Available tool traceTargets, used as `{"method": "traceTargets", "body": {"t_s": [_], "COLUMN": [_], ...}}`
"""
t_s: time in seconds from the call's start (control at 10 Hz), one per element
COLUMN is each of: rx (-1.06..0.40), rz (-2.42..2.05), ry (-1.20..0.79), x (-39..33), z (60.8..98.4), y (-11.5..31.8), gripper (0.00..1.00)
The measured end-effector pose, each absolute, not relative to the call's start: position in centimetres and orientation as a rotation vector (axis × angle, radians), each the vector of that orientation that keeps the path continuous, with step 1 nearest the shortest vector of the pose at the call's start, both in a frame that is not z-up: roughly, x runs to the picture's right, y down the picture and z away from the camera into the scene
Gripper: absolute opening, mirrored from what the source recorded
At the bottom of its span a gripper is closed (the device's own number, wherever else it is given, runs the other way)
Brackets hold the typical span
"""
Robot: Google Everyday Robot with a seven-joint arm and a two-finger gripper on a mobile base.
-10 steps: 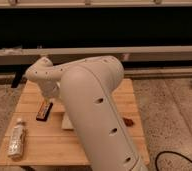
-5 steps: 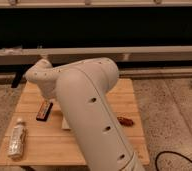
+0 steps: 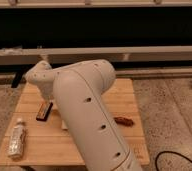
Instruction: Place the eraser on the white sponge
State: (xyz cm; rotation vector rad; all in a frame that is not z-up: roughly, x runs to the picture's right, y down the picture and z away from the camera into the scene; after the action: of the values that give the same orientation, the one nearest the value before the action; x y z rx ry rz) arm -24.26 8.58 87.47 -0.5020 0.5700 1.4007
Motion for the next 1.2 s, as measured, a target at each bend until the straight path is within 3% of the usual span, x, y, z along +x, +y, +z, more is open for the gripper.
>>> {"method": "traceTargets", "body": {"t_s": [0.6,1.2], "rx": [-0.651,-0.697], "rz": [1.448,1.350], "ry": [0.491,0.478], "x": [-25.7,-30.0], "z": [87.2,87.8], "y": [8.1,9.2], "gripper": [0.65,0.65]}}
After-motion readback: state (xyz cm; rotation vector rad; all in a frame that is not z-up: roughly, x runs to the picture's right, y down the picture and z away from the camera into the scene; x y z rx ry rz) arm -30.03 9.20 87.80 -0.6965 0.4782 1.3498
